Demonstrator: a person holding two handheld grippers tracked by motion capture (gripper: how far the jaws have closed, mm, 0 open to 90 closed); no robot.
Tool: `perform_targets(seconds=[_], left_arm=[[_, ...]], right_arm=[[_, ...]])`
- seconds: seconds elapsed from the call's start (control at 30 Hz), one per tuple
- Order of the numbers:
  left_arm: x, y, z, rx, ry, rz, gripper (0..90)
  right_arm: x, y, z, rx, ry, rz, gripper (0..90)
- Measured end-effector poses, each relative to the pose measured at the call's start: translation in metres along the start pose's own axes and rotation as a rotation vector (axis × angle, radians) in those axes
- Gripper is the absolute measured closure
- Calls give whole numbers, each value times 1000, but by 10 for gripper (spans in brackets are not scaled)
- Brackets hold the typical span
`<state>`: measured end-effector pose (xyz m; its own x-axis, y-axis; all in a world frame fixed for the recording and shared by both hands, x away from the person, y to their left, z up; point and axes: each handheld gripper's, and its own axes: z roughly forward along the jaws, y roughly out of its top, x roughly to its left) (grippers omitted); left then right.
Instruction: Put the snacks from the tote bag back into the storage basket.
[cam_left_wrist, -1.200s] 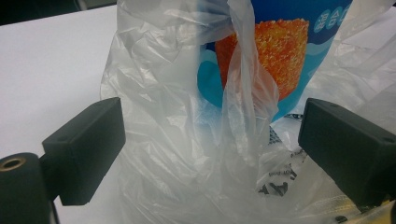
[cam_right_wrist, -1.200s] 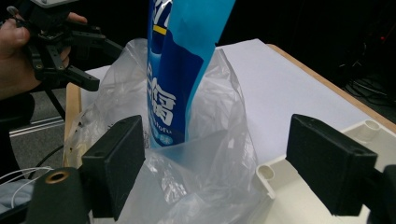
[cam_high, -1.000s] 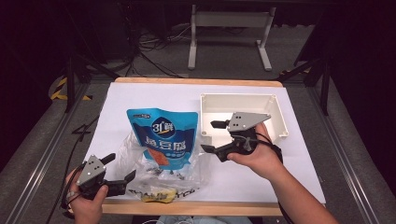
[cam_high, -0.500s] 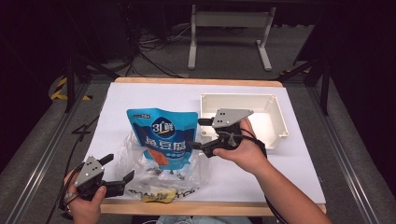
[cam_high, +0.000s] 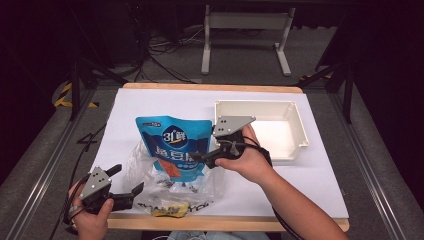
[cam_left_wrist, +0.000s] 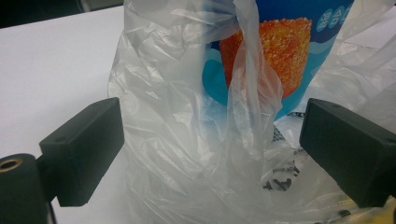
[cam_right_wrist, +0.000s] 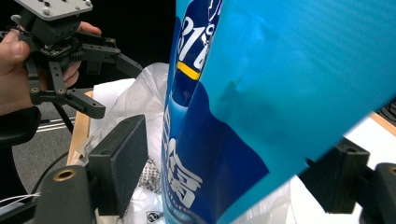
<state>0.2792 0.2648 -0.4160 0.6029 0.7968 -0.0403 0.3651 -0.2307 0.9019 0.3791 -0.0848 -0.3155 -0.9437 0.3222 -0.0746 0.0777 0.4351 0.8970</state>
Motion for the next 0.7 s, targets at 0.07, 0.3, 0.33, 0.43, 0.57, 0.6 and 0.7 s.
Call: perform_targets(seconds=[0.07, 0.3, 0.33, 0.43, 0.57, 0.6, 0.7], left_arm=[[0, 0, 0, 0, -1, 0, 74], [1, 0, 1, 5, -3, 1, 74], [2, 0, 1, 4, 0, 0, 74], [2, 0, 1, 2, -2, 1, 74], [3, 0, 2, 3, -2, 1, 74], [3, 0, 2, 3, -2, 1, 74], [4, -1, 1, 2, -3, -9, 74]], right_arm=[[0, -1, 3, 3, 4, 2, 226], [0, -3, 12, 14, -2, -11, 227], [0, -3, 13, 11, -2, -15, 230], [2, -2, 17, 8, 7, -16, 231], [3, -4, 22, -12, -1, -24, 240], [3, -4, 23, -15, 3, -22, 237], [4, -6, 27, -6, 12, -27, 232]])
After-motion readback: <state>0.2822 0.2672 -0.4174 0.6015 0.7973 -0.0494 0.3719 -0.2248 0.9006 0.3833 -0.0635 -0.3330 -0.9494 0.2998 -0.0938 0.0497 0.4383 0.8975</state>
